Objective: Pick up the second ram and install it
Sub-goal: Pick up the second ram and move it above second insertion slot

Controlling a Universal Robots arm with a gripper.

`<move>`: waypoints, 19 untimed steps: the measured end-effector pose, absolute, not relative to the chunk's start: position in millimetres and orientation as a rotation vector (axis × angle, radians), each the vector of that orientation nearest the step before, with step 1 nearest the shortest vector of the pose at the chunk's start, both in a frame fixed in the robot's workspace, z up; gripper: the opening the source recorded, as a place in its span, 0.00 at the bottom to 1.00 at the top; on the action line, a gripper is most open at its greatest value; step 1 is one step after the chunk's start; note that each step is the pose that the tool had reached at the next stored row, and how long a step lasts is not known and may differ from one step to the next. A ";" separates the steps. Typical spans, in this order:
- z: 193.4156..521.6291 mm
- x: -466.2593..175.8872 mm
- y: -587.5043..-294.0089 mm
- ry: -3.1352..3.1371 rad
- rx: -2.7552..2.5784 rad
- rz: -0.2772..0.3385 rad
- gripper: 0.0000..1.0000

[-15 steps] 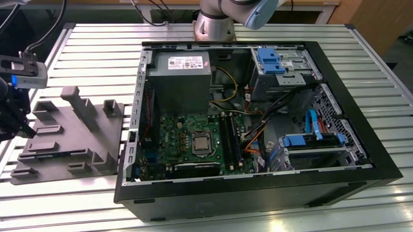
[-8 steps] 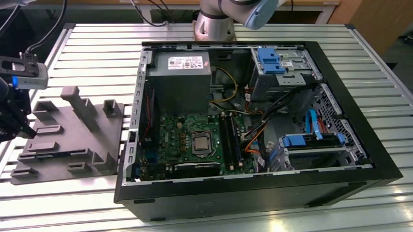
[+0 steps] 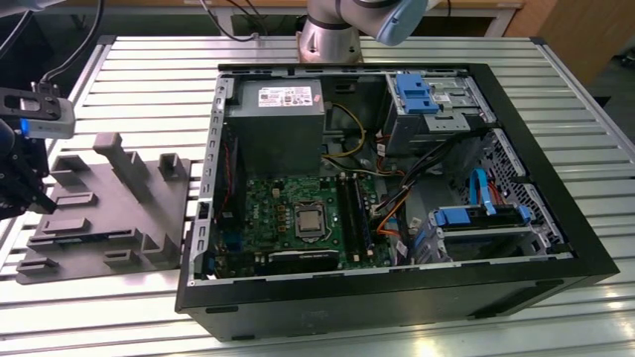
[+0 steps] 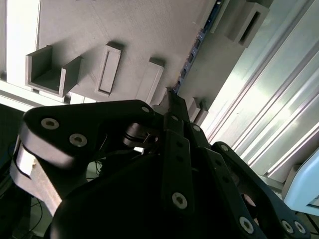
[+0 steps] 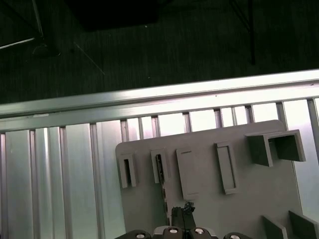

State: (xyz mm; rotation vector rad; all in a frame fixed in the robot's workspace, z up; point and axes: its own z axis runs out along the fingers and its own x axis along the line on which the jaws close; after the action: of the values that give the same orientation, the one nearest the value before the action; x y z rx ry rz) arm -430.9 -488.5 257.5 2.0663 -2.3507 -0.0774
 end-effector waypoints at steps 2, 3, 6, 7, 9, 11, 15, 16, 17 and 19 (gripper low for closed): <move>256.7 -430.9 -488.5 -2.351 2.066 -0.077 0.11; 256.2 -430.9 -488.5 -2.351 2.066 -0.077 0.11; 254.7 -430.9 -488.5 -2.351 2.066 -0.077 0.11; 254.3 -430.9 -488.5 -2.351 2.066 -0.077 0.11; 253.4 -430.9 -488.5 -2.351 2.066 -0.077 0.11; 252.5 -430.9 -488.5 -2.351 2.066 -0.077 0.11; 251.2 -430.9 -488.5 -2.351 2.066 -0.077 0.11; 250.9 -430.9 -488.5 -2.351 2.066 -0.077 0.11; 250.7 -430.9 -488.5 -2.351 2.066 -0.077 0.11; 250.2 -430.9 -488.5 -2.351 2.066 -0.077 0.11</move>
State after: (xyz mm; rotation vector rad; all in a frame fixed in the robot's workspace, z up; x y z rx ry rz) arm -430.9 -488.5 250.2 2.0662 -2.3507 -0.0773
